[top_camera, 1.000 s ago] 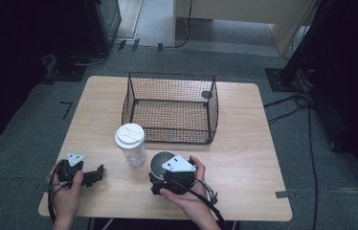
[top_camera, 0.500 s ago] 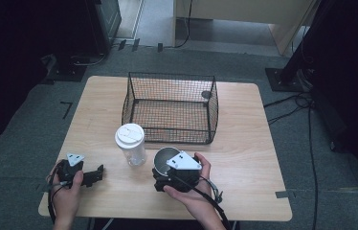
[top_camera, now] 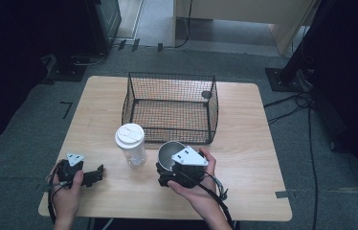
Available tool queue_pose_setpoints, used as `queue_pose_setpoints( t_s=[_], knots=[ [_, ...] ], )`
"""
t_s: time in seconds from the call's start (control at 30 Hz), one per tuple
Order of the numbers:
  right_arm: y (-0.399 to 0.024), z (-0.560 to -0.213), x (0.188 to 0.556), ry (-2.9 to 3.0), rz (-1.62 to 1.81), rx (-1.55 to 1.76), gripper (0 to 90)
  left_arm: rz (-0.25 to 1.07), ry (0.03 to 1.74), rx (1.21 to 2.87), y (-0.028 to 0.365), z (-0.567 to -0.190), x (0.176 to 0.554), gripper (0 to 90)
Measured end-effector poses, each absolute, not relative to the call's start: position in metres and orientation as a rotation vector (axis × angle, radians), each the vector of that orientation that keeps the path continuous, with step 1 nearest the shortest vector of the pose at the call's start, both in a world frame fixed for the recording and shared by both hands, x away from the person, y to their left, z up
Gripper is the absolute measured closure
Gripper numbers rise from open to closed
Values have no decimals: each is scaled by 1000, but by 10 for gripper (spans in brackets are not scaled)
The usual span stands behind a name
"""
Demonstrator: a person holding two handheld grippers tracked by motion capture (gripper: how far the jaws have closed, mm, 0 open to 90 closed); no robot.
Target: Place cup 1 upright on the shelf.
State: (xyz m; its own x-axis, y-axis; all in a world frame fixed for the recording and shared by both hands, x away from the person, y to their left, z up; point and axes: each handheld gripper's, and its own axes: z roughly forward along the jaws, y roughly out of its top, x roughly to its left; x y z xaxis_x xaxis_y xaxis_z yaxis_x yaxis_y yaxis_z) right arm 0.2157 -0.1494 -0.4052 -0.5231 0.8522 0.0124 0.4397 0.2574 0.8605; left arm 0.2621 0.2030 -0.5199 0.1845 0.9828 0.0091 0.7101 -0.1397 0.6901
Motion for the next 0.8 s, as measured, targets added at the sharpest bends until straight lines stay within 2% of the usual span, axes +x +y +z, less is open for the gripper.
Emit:
queue_pose_setpoints(
  t_s=[0.8],
  knots=[
    [-173,-372,225,1881,1286,1144,75,644,1584,1915,203,-520,262,0]
  ],
)
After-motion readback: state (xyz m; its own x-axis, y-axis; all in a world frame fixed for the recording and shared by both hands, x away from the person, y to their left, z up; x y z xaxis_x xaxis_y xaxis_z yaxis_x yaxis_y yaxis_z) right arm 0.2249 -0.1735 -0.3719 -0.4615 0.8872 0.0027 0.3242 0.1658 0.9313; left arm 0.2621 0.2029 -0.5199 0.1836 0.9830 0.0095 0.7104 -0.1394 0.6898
